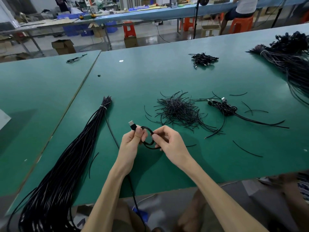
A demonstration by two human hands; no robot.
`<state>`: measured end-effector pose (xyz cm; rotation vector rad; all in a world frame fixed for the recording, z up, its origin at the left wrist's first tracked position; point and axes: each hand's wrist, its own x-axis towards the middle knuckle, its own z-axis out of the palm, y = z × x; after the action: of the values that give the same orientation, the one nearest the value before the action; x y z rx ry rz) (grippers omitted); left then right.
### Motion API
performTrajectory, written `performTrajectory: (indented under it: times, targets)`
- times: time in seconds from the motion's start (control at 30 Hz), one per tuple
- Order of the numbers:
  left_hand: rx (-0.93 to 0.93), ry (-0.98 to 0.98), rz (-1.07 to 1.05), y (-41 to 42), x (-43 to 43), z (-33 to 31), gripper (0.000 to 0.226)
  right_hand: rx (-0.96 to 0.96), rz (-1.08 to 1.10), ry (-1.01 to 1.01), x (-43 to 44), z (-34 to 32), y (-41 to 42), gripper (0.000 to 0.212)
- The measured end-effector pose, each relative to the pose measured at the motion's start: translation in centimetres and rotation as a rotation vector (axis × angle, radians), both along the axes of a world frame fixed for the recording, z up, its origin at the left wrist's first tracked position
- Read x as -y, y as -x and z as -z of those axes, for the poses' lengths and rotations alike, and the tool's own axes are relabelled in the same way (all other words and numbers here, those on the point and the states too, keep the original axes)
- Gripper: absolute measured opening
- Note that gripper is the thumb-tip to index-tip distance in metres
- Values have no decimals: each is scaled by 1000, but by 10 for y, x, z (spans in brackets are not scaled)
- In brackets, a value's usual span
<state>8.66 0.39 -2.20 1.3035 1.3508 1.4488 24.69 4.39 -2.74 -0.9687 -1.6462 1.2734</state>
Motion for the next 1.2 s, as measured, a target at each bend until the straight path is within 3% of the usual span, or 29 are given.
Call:
performTrajectory:
  times: [0.2, 0.33, 0.47, 0.73, 0.87, 1.03, 1.2]
  targets:
    - [52, 86, 1, -1, -1, -1, 48, 79, 13, -102, 1, 1, 2, 8]
    - [78, 74, -23, 0, -1, 0, 47, 257, 3, -312, 8, 5, 7, 33]
    - [87, 74, -48, 0, -1, 0, 51, 326, -61, -310, 9, 7, 8, 57]
    - [111, 61, -39, -1, -2, 1, 43, 287, -16, -292, 9, 7, 8, 36]
    - [88, 55, -50, -1, -2, 2, 45, 339, -31, -352, 12, 5, 8, 45]
    - [72, 37, -27, -3, -1, 2, 47, 612, -64, -537, 18, 4, 13, 62]
    - [79, 42, 35, -3, -1, 4, 52, 596, -49, -507, 17, -1, 12, 62]
